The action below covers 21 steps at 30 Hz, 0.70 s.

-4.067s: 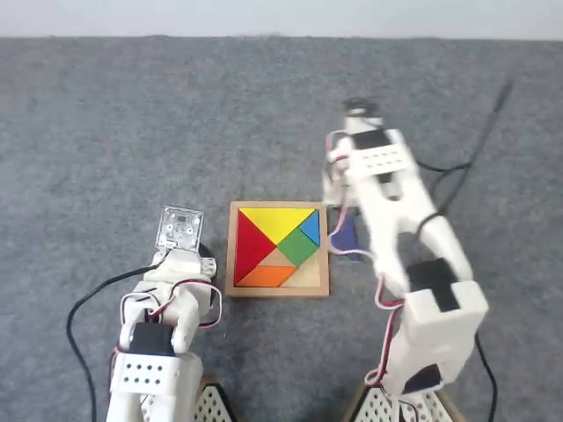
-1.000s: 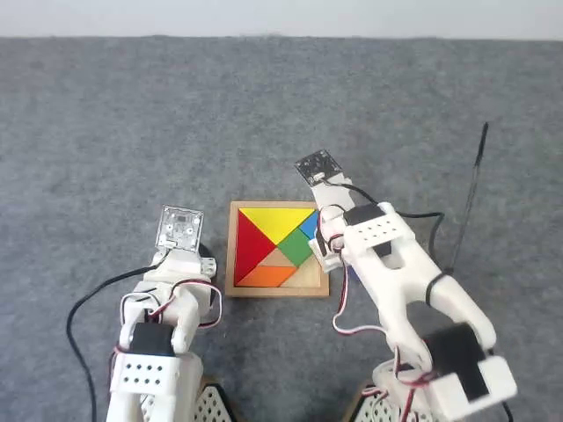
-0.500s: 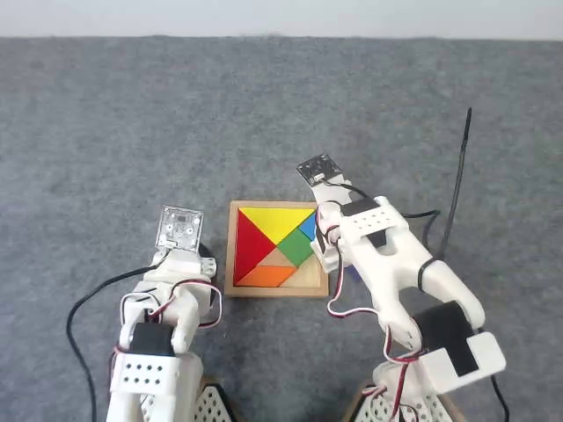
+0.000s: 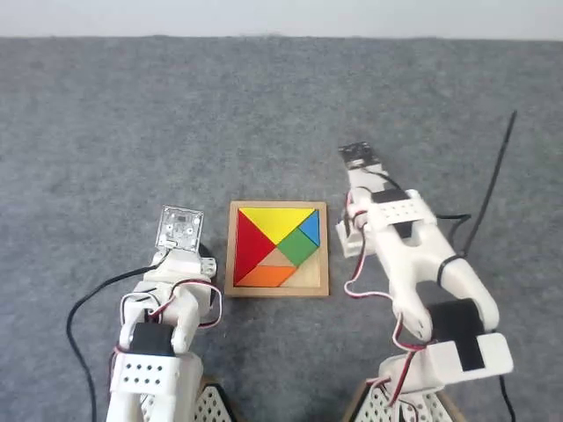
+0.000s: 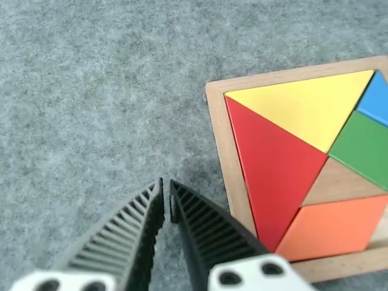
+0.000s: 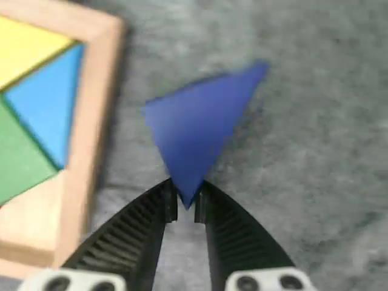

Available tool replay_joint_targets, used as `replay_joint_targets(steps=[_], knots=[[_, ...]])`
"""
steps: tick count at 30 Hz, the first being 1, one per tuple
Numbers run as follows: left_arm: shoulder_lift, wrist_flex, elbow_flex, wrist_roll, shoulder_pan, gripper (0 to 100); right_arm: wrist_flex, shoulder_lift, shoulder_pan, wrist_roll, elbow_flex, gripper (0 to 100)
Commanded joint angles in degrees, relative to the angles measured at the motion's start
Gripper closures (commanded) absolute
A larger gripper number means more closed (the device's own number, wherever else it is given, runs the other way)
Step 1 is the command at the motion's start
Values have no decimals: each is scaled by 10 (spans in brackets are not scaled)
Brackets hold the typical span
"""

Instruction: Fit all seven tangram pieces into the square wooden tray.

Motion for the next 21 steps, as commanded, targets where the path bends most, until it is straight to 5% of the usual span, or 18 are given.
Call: replay_joint_targets(steps=[1, 8, 15, 21], knots=[[-8, 0, -5, 2, -2, 986, 7, -2, 57, -4, -45, 957], [-8, 0, -5, 2, -2, 986, 21, -7, 95, -4, -80, 957], [-8, 0, -5, 2, -2, 986, 126, -72, 30, 10, -115, 954], [-8, 0, -5, 2, -2, 986, 124, -67, 22, -24, -139, 782]])
